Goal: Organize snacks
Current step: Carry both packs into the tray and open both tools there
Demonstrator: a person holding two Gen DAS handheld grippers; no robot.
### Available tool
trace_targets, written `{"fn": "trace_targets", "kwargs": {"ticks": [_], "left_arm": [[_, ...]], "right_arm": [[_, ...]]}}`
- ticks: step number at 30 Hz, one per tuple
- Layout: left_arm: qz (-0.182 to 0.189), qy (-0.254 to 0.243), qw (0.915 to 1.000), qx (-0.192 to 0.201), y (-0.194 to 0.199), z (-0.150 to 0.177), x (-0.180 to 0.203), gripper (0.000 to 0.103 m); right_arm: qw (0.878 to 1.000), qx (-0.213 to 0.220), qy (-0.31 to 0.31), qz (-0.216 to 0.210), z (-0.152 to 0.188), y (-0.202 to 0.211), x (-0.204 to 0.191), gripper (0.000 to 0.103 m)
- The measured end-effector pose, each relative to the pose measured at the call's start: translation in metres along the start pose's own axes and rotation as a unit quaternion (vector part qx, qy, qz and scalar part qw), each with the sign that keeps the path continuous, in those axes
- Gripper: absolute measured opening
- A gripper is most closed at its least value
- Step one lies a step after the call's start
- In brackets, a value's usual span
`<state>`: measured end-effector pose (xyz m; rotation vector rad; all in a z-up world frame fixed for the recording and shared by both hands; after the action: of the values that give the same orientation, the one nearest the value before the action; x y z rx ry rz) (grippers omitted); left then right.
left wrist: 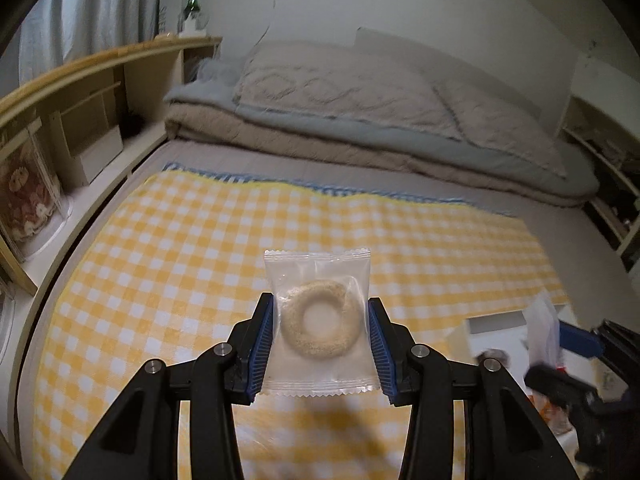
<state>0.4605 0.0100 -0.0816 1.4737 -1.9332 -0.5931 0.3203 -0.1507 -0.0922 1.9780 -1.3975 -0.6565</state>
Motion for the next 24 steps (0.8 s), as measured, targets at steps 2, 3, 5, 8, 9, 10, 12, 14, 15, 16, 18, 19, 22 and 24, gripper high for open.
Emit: {"fn": "trace_targets", "kwargs": {"ticks": [2, 3, 5, 8, 9, 10, 12, 14, 15, 16, 18, 19, 22, 24], "left_arm": [[0.009, -0.008, 0.9999, 0.009, 0.019, 0.004, 0.013, 0.044], [0.012, -0.012, 0.9998, 0.012, 0.028, 0.005, 0.019, 0.044], [0.017, -0.021, 0.9995, 0.016, 0.039, 0.008, 0.032, 0.044], [0.024, -0.035, 0.9989, 0.021, 0.056, 0.009, 0.056, 0.044], [0.028, -0.039, 0.9986, 0.023, 0.062, 0.01, 0.065, 0.044], [0.031, -0.043, 0.9983, 0.025, 0.066, 0.011, 0.072, 0.044], [0.041, -0.05, 0.9975, 0.028, 0.075, 0.013, 0.088, 0.044], [0.052, -0.053, 0.9968, 0.029, 0.081, 0.015, 0.1, 0.044], [0.058, -0.057, 0.9964, 0.027, 0.084, 0.017, 0.108, 0.044], [0.061, -0.059, 0.996, 0.026, 0.085, 0.018, 0.113, 0.044], [0.069, -0.067, 0.9951, 0.022, 0.084, 0.022, 0.126, 0.044], [0.076, -0.069, 0.9946, 0.018, 0.081, 0.025, 0.131, 0.044], [0.099, -0.073, 0.9924, -0.002, 0.068, 0.033, 0.146, 0.044], [0.114, -0.074, 0.9905, -0.018, 0.059, 0.04, 0.154, 0.044]], "right_arm": [[1.0, 0.008, -0.008, 0.01, 0.003, 0.009, 0.009, 0.049], [1.0, 0.013, -0.013, 0.016, 0.004, 0.017, 0.014, 0.049], [0.999, 0.022, -0.021, 0.027, 0.006, 0.031, 0.025, 0.049], [0.998, 0.031, -0.033, 0.039, 0.008, 0.047, 0.041, 0.049], [0.998, 0.035, -0.04, 0.043, 0.009, 0.054, 0.048, 0.049], [0.997, 0.037, -0.044, 0.046, 0.008, 0.058, 0.051, 0.049], [0.997, 0.036, -0.054, 0.047, 0.011, 0.066, 0.063, 0.049], [0.996, 0.038, -0.057, 0.054, 0.014, 0.073, 0.073, 0.049], [0.996, 0.04, -0.059, 0.059, 0.016, 0.076, 0.08, 0.049], [0.995, 0.041, -0.061, 0.062, 0.018, 0.079, 0.084, 0.049], [0.994, 0.043, -0.071, 0.064, 0.023, 0.084, 0.097, 0.049], [0.994, 0.044, -0.079, 0.066, 0.025, 0.087, 0.105, 0.049], [0.992, 0.047, -0.091, 0.079, 0.029, 0.093, 0.125, 0.049], [0.99, 0.051, -0.1, 0.087, 0.031, 0.097, 0.138, 0.049]]}}
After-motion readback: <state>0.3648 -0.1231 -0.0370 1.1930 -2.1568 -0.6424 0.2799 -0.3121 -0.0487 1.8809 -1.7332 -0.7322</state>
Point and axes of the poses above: each gripper's, at about its wrist camera, not at the fingertips, and y roughly against the way its jaws point, x to its right, z to its underside, the point moved 2 cm from there along -y, roughly the way its jaws point, and after that the axes turned 8 degrees about z, right-handed, at the moved point
